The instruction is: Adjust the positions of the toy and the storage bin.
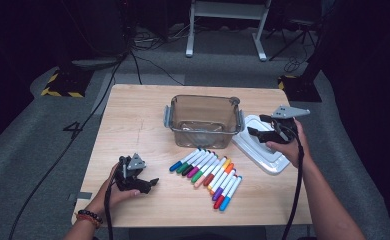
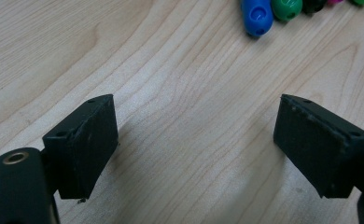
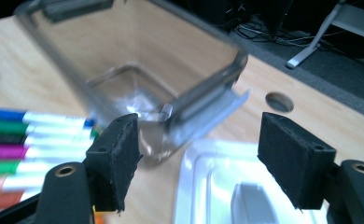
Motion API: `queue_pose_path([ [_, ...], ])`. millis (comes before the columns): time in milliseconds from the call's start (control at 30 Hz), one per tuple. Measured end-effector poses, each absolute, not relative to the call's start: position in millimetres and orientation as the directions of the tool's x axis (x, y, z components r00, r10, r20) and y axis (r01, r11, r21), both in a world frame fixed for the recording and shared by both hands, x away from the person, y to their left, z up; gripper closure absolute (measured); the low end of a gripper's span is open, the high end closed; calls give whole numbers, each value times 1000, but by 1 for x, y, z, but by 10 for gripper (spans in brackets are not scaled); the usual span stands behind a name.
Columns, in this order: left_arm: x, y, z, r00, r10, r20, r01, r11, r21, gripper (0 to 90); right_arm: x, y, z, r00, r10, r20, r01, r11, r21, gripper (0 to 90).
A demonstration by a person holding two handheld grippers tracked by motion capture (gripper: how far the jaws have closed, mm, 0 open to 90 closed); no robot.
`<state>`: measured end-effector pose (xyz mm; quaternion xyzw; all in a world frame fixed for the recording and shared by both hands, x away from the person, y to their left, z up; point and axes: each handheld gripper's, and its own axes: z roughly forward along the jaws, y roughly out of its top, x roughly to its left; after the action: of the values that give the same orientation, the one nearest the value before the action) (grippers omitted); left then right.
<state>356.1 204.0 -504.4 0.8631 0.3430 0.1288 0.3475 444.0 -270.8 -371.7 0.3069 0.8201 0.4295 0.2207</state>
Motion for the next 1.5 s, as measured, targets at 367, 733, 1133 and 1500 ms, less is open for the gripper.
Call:
queue_pose_path([
  [367,356,204,-504,732,681,-17,503,-523,688,141,389,-269,-427,-834,551,-40,299,511,806,247],
  [733,356,204,-504,731,682,-15,502,-522,690,141,343,-243,-461,-881,472,5,307,565,766,218],
  [1133,356,204,-504,729,684,-16,504,-521,689,142,305,-218,-474,-949,315,31,225,601,767,267],
  [1500,355,204,-504,728,686,-17,505,-519,689,142,296,-204,-480,-967,251,42,194,621,759,314],
])
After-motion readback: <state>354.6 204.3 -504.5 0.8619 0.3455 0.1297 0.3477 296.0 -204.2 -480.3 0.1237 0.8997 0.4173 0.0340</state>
